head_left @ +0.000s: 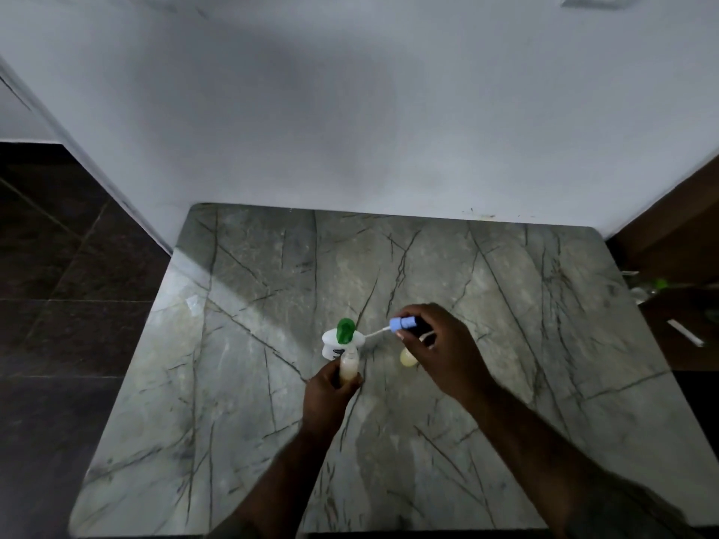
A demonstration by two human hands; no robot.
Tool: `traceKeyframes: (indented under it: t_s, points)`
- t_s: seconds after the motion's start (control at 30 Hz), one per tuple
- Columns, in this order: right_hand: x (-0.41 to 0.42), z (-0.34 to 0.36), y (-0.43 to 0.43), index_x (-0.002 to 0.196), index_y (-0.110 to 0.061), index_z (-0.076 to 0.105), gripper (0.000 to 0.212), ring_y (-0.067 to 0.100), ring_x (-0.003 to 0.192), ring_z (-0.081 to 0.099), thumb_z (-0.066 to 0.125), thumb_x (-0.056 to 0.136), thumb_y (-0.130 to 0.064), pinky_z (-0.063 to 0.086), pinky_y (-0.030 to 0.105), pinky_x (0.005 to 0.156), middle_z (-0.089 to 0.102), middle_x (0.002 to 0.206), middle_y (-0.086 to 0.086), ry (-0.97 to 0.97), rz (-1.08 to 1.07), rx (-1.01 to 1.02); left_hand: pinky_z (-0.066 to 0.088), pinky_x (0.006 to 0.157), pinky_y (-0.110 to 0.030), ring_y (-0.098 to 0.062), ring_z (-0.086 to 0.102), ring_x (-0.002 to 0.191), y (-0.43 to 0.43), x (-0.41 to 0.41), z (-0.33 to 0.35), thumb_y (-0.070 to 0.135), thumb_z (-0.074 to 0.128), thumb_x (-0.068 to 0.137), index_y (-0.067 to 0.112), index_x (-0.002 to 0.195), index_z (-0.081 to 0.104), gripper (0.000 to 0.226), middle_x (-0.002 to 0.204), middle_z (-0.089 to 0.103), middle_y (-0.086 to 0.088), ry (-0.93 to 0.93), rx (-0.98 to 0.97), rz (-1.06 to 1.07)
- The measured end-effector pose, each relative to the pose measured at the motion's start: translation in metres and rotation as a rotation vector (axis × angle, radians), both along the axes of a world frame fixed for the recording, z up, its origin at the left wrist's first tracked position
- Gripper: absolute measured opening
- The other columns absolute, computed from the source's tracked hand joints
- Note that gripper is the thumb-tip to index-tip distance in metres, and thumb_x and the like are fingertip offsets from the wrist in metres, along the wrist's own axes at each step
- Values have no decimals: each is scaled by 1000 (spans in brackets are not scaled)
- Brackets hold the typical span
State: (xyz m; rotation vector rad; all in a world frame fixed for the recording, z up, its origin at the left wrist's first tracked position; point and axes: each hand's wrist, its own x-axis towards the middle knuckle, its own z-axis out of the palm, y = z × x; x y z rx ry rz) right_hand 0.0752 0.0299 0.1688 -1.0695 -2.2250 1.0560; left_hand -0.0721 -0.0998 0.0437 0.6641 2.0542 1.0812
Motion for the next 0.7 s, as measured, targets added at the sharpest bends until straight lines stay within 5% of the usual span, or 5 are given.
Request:
traceKeyframes:
  t_s: [0.1, 0.3, 0.7]
  points:
    - [-12, 12, 12, 106, -22, 66, 21, 5, 86, 63, 69, 86, -26, 54, 25, 77, 66, 99, -9, -143, 143, 53, 49, 68, -17, 0, 66, 80, -4, 0, -1, 32, 80, 78, 23, 108, 71, 33, 88, 74, 11, 5, -3, -2]
    - [-29, 19, 15, 110, -24, 65, 23, 10, 87, 60, 66, 88, -30, 52, 34, 79, 64, 102, -5, -324, 264, 147, 42, 64, -9, 6, 63, 79, -7, 0, 0, 32, 80, 78, 26, 108, 69, 33, 84, 69, 17, 13, -8, 9]
    - [-45, 35, 21, 106, -23, 67, 20, 14, 93, 59, 64, 88, -31, 46, 31, 83, 63, 100, -3, -462, 380, 150, 46, 65, -15, -6, 66, 77, -7, -1, -5, 29, 79, 79, 19, 105, 71, 29, 84, 73, 7, 22, 25, -19]
